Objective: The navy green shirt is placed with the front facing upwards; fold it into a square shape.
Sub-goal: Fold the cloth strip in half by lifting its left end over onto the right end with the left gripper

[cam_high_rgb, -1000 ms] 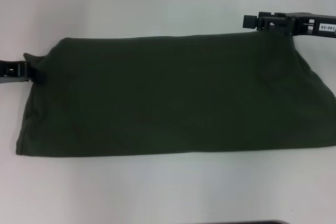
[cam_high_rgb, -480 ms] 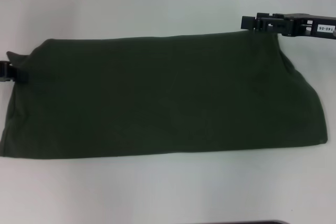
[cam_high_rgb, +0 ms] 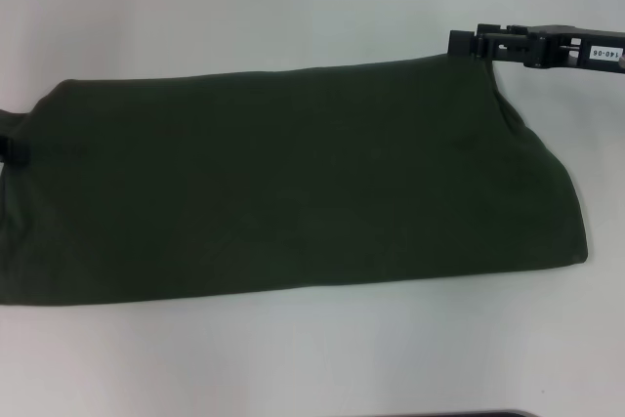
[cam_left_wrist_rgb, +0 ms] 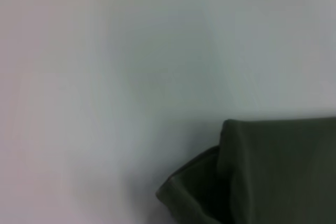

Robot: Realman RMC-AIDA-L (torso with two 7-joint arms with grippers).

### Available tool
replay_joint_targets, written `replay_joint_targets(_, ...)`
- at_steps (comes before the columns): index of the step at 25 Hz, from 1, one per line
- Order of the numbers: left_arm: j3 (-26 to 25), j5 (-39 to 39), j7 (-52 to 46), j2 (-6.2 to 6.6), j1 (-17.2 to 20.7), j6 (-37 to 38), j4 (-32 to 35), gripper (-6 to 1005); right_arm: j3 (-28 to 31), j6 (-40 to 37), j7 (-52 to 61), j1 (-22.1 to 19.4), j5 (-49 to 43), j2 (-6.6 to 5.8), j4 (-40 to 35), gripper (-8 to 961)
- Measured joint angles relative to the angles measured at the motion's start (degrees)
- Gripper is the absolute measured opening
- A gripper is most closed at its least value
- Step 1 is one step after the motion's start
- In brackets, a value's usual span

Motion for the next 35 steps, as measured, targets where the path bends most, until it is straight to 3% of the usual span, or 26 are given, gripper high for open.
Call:
replay_joint_targets(20,-2.0,-11.4,1.5,-0.01,-0.1,10.1,0.4,16,-0.4,0.2,-1.7,0.0,-0.2,0.35,0.6,912)
replay_joint_targets(35,-1.7,-23.0,2.0,-1.03,-0.5,14.4,-0.7,16,-0.4,0.0,-2.0,-0.1,-0.2,0.35,0.6,913)
